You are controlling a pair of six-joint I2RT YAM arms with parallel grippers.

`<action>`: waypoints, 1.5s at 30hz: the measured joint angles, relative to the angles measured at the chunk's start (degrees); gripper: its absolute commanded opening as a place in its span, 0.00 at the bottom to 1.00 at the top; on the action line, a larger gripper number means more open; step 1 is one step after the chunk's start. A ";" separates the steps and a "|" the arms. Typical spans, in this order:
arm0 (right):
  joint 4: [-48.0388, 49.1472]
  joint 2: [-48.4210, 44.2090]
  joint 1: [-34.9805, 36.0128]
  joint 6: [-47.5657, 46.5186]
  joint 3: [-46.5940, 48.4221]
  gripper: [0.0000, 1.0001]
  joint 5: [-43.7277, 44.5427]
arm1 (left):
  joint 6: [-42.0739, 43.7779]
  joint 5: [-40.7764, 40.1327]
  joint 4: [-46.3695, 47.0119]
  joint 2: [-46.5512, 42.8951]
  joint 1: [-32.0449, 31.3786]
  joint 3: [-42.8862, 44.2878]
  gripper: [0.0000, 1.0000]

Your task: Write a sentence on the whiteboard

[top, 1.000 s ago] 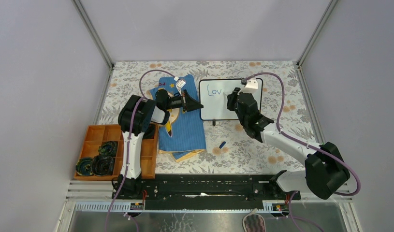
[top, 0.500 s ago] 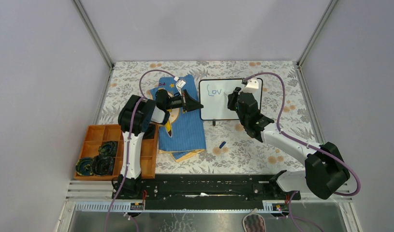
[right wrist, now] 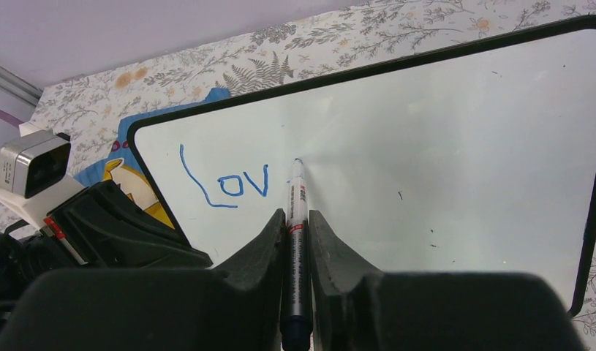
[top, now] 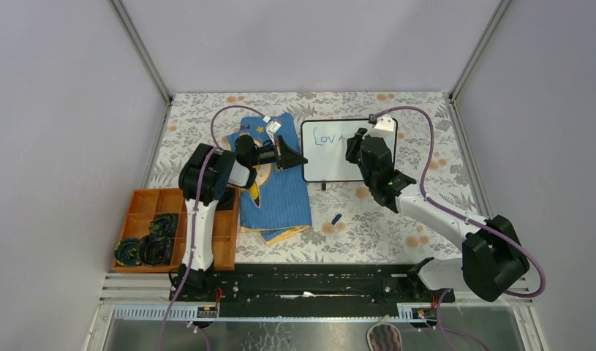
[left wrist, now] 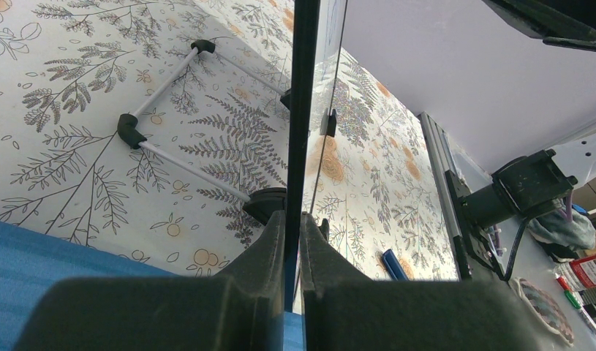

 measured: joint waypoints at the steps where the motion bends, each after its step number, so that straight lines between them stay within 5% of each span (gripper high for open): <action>1: -0.02 0.00 -0.02 -0.02 0.09 0.00 0.00 | 0.00 0.00 0.00 0.00 0.00 0.00 0.00; 45: -3.56 -0.59 -0.17 1.25 -1.20 0.00 -3.65 | 1.05 -0.02 -1.14 -0.42 -0.02 -0.11 0.00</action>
